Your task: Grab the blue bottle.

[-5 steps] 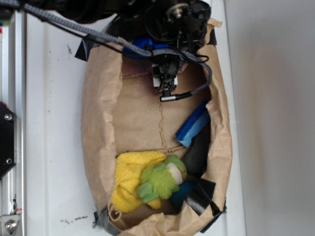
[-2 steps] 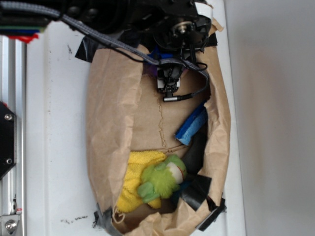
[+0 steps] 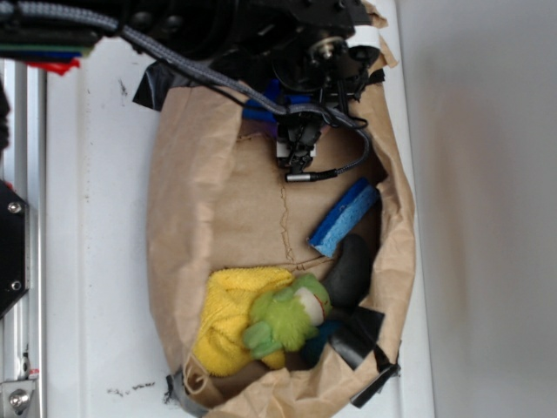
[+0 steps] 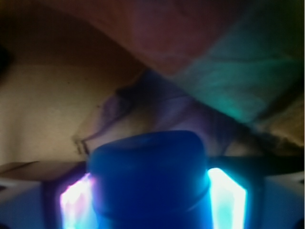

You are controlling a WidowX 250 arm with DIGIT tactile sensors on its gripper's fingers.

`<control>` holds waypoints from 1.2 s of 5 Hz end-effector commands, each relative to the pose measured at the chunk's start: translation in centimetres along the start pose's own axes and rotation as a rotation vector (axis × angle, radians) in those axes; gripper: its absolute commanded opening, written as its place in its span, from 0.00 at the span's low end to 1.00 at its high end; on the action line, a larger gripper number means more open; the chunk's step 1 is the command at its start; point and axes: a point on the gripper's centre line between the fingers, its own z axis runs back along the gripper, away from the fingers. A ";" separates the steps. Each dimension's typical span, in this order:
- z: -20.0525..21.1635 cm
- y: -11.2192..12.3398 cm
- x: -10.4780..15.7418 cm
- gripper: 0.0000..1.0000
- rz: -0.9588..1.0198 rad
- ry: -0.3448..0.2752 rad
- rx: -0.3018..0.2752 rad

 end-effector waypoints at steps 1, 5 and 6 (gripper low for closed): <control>3.5 0.3 -0.7 0.00 0.014 -0.025 -0.065; 16.4 -5.7 -5.3 0.00 -0.136 -0.039 -0.236; 17.3 -6.2 -3.8 0.00 -0.047 -0.087 -0.222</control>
